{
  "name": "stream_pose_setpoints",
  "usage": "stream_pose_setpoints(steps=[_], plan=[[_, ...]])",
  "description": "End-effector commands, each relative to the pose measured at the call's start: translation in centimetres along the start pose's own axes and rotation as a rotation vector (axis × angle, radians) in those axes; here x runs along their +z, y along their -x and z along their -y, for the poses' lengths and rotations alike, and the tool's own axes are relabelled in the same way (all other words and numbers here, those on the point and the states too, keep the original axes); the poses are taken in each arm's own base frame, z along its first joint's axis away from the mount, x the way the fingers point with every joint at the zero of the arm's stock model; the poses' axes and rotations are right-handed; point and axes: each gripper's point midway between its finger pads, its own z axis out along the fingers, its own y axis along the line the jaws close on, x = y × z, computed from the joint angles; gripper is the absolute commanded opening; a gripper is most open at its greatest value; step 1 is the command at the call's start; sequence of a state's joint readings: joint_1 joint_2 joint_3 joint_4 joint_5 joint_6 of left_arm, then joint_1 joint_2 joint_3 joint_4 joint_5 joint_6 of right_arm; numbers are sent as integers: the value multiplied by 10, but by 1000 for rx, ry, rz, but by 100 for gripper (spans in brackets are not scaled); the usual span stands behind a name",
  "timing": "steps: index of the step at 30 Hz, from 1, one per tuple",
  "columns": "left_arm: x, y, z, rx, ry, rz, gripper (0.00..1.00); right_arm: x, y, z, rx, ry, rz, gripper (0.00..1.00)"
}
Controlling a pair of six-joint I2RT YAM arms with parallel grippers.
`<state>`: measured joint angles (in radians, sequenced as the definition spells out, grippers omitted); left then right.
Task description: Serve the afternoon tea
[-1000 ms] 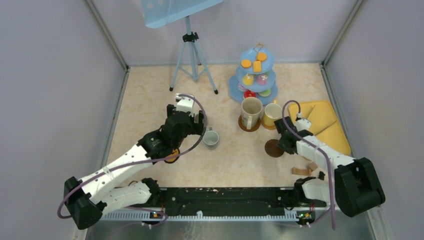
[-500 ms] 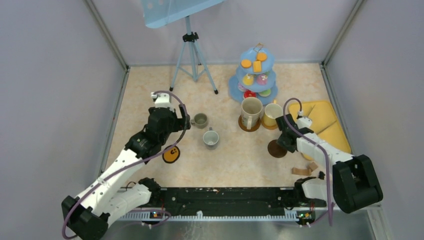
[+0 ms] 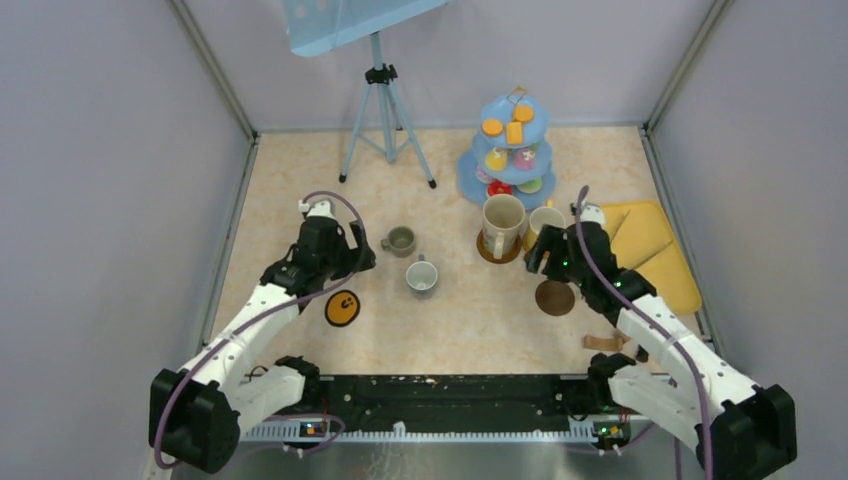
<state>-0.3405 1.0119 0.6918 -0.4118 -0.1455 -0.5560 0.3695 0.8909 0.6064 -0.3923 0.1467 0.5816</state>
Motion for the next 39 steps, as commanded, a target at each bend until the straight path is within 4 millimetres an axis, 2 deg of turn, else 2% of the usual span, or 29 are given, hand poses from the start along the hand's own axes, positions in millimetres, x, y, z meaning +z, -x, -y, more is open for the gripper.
stream_pose_setpoints(steps=[1,4,5,6,7,11,16,21,22,24,26,29,33,35,36,39], plan=[[-6,7,39,-6,-209,7,99,-34,15,-103,-211,343,100,71],[-6,13,44,9,-219,7,99,-36,10,-149,-171,367,104,70],[-6,14,46,14,-225,4,99,-35,5,-165,-152,380,72,69],[-5,14,48,19,-233,0,99,-28,-9,-178,-160,380,27,67],[-5,15,50,25,-241,-7,99,-26,-9,-195,-152,367,19,65],[-5,14,57,30,-264,-42,99,8,-46,-209,-179,189,-72,66],[-13,18,57,45,-279,-13,99,32,-83,-232,-250,165,-163,65],[-21,25,48,81,-251,46,99,54,-119,-222,-354,32,-241,62],[-22,26,46,89,-243,53,99,57,-124,-219,-378,15,-245,59],[-25,28,44,101,-234,68,99,63,-130,-216,-414,-1,-251,43],[-25,29,41,110,-225,80,99,64,-126,-219,-440,-11,-238,25],[-24,29,39,117,-217,87,99,51,-99,-224,-473,-30,-185,0],[-20,31,40,123,-223,98,99,17,-57,-219,-493,-4,-91,0],[-18,31,42,129,-228,103,99,-1,-44,-209,-526,44,-60,0],[-18,31,45,134,-235,105,99,-10,-40,-200,-550,59,-48,0],[-16,29,49,147,-247,102,99,-30,-29,-157,-599,39,-4,0]])
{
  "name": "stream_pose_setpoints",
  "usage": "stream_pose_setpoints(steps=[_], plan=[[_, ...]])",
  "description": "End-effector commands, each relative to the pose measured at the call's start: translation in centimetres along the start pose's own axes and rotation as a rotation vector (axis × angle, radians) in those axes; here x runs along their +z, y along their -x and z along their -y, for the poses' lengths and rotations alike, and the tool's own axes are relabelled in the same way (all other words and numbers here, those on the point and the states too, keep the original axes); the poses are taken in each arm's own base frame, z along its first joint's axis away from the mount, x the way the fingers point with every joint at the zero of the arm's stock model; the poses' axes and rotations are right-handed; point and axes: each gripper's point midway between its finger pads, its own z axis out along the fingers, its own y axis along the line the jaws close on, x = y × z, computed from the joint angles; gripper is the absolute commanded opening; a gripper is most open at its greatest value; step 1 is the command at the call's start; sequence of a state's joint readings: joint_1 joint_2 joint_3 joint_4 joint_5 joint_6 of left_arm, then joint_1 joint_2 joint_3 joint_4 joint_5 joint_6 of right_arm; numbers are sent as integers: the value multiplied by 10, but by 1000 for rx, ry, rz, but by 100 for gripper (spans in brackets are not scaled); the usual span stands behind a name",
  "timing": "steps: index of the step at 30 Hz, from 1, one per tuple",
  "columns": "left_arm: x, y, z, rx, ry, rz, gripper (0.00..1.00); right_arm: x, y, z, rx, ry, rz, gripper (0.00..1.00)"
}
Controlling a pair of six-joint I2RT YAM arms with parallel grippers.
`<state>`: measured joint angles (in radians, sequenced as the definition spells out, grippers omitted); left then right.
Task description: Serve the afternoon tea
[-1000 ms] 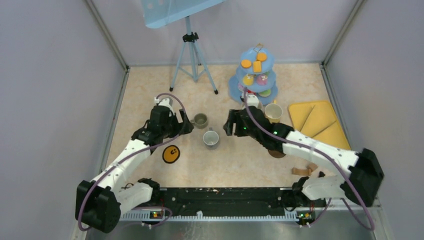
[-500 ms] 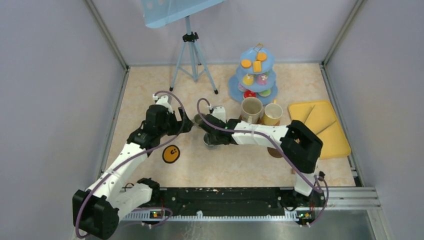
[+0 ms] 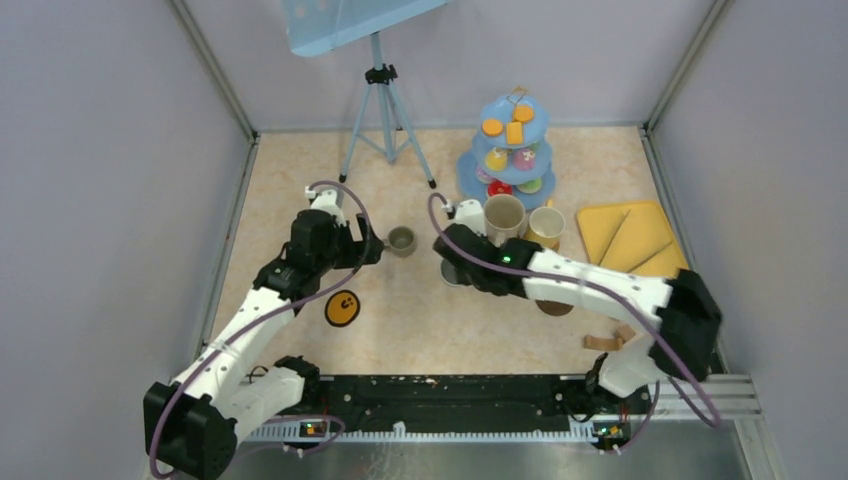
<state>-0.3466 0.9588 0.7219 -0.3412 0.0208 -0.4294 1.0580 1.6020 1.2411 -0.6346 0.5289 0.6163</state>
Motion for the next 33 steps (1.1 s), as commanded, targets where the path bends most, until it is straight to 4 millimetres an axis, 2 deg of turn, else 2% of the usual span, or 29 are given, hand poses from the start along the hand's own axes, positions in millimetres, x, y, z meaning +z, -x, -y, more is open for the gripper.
stream_pose_setpoints(steps=[1,4,9,11,13,16,21,33], plan=[[8,9,5,36,-12,48,99,-52,10,61,-54,-31,145,0],[11,8,5,40,-2,47,99,-59,-13,111,51,-105,109,0],[13,7,6,35,-3,38,99,-58,-46,187,279,-270,38,0],[14,7,7,34,-5,35,99,-59,-48,215,371,-355,33,0],[14,9,8,35,-7,34,99,-59,-49,234,449,-423,23,0],[13,11,9,36,-8,35,99,-48,-53,242,525,-420,-18,0],[14,12,10,32,-8,35,99,-26,-71,232,586,-398,-100,0],[17,11,10,35,-12,28,99,-20,-100,231,617,-422,-177,0]])
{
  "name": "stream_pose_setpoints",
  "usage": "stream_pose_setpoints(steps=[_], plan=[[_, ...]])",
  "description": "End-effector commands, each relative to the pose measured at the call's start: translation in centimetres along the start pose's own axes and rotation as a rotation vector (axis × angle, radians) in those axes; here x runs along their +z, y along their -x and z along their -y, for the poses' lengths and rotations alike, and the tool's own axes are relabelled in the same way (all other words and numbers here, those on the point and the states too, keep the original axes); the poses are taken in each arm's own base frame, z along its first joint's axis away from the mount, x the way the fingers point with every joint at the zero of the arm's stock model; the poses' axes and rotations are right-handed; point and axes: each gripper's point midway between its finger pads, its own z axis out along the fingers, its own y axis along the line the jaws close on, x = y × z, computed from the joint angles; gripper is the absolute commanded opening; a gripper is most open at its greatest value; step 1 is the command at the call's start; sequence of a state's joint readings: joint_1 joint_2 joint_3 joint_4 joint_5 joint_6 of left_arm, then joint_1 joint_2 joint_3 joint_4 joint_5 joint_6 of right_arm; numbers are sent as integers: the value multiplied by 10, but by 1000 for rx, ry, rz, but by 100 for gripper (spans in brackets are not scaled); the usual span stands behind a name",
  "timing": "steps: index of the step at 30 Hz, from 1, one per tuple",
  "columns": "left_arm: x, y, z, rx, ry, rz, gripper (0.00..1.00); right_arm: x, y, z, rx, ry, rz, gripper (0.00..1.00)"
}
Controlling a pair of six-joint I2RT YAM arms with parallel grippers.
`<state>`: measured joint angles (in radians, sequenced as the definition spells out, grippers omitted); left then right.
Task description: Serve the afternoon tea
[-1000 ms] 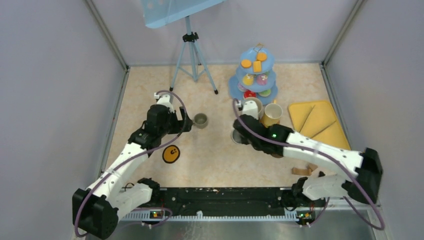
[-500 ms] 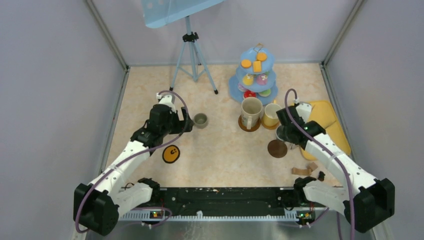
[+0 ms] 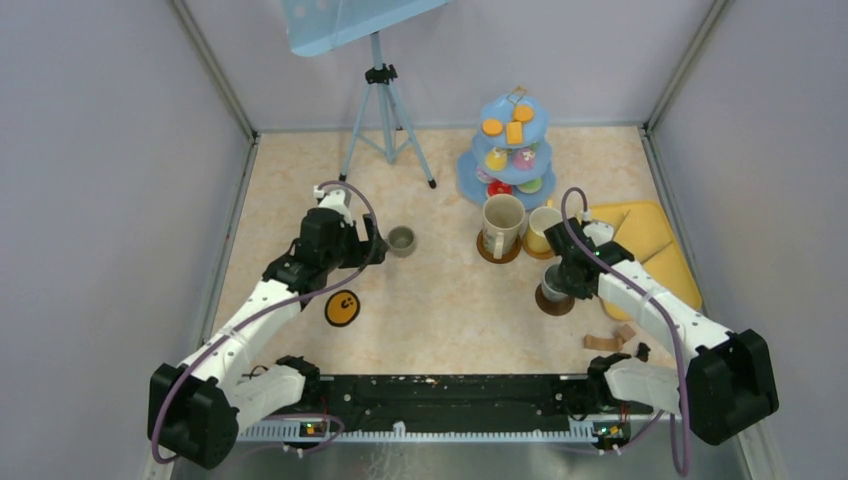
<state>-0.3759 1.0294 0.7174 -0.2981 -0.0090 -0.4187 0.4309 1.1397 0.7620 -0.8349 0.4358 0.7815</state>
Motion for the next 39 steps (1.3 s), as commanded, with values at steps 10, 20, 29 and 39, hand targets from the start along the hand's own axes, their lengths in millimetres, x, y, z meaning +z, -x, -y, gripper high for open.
stream_pose_setpoints(steps=[10,20,29,39], plan=[[0,19,10,9,-30,52,99,13,1,2,48,-3,5,0],[1,19,14,2,-48,50,99,16,-7,5,65,-6,-10,9],[2,18,13,-15,-33,22,99,-1,9,5,84,26,44,56],[4,-12,-77,-223,389,-90,99,-86,81,2,26,203,289,70]])
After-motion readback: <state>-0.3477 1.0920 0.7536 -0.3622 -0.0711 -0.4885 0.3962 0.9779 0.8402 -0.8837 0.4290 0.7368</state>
